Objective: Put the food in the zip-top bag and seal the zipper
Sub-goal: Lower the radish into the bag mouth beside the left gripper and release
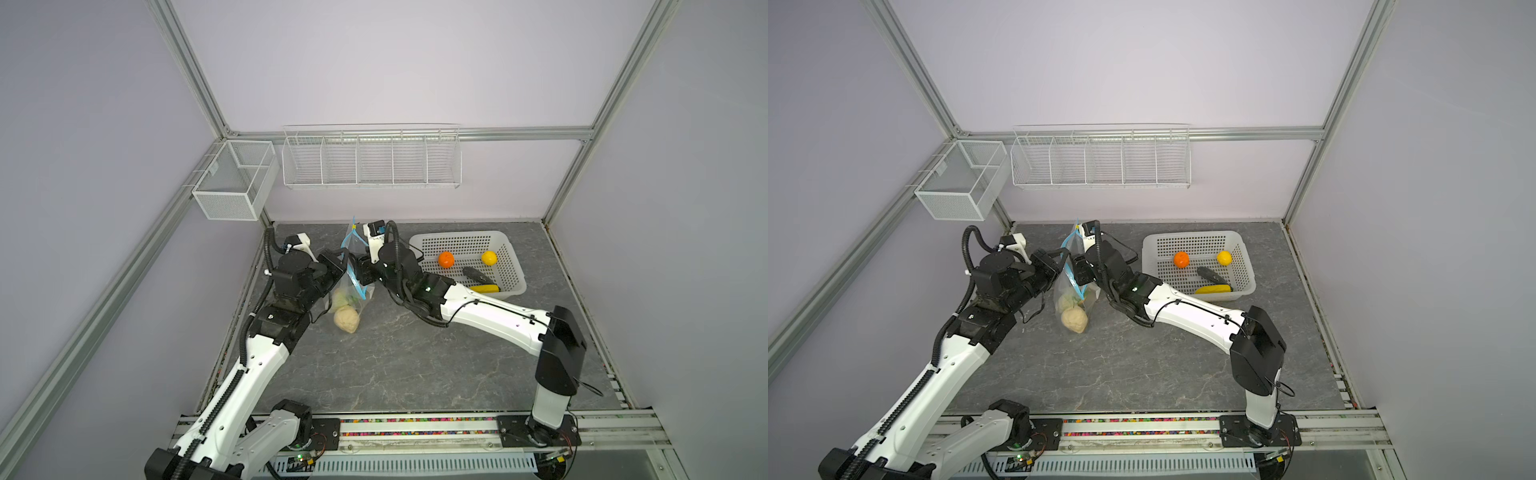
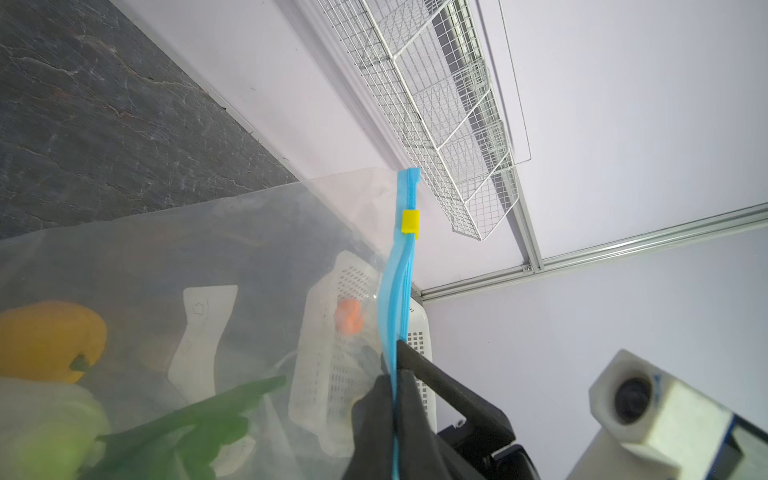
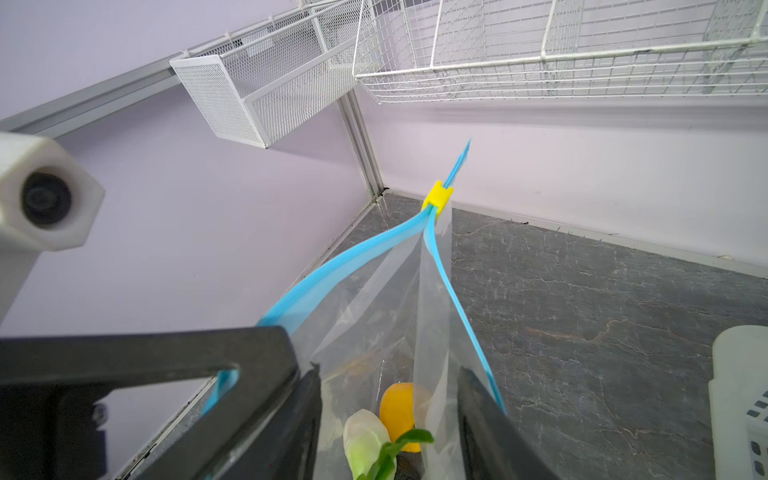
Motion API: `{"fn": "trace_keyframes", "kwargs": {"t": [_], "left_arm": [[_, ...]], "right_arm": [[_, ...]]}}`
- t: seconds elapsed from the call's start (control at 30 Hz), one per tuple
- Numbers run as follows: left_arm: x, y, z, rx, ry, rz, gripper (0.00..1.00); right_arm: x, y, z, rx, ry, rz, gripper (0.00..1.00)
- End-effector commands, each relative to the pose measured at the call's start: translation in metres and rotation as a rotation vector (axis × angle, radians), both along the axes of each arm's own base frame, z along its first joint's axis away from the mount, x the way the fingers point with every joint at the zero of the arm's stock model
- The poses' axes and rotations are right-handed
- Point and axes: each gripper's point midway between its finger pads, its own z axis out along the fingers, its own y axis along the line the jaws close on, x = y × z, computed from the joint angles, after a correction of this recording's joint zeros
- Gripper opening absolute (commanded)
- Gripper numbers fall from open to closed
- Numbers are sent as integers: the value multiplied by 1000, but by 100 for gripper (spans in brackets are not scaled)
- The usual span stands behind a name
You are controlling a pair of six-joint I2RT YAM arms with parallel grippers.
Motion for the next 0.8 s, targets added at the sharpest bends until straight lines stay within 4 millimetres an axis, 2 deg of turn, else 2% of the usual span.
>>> {"fn": "trace_keyframes", "kwargs": {"t": [0.0,0.17,0.3,0.37,0.57,0.77], "left_arm": [[-2,3,9,-13,-29,11,0],[-1,-1,8,-20,-26,-10,0],[-1,-5,12,3,-39,-28,0],[-1,-5,16,3,-54,-31,0],[4,-12,13,6,-33,-54,0],[7,-12,5,6,-18,-49,0]], "right_arm": [[-5,2,17,4,-26,19,54],[3,-23,21,-75,88,-104,54],[14,-73,13,-162,200,-312,53],[20,-85,4,-181,285,-339,52],[11,-78,-14,-167,490,-244,56],[-6,-60,-12,-106,563,-107,55]]}}
